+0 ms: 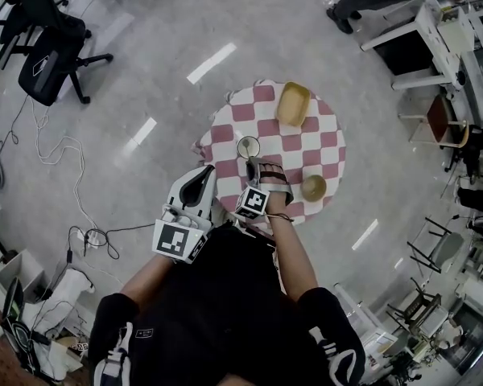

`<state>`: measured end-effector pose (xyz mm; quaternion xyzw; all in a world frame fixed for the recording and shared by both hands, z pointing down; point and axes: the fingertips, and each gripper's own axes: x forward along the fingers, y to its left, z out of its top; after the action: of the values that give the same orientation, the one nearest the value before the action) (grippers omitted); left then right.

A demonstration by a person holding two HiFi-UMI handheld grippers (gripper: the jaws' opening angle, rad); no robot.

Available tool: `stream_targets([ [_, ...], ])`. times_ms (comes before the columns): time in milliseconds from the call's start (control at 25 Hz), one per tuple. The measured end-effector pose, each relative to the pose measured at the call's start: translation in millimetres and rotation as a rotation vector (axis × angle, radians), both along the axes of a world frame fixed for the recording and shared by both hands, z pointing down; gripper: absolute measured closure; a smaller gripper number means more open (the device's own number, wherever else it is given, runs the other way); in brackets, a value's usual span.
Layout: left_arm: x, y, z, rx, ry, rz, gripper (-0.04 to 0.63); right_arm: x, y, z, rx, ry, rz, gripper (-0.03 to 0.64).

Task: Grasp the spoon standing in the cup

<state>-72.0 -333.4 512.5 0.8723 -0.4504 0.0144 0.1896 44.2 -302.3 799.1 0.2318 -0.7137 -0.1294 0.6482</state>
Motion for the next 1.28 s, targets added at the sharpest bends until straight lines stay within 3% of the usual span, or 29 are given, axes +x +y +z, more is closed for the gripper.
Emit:
stream_targets([
  [160,-0.4,-4.7,0.8,-0.003,-0.003,-0.001,0.584,0.0,-2.0,3.5,-0.001,0.011,-0.018,0.543],
  [440,1.3,-1.4,-1.1,0.001,-0.011,-0.009,0.584,0.9,1.5,-2.1,-0.019,0.016,-0.031,0.551],
  [760,4.1,28.9,-11.0,0.043,-0.016,-0.027,0.584,-5.1,8.1,-37.5,0.100,-0.066,-0.017,0.552],
  [1040,21.7,88.2,-32.8,0.098,-0.022,-0.047,0.584,4.9,41.6,-110.4,0.255,-0.268,0.090,0.552],
  [1280,35.1,161.5,-55.8,0.163,-0.043,-0.085,0.584,25.6,93.6,-184.7,0.359,-0.570,0.260,0.554],
])
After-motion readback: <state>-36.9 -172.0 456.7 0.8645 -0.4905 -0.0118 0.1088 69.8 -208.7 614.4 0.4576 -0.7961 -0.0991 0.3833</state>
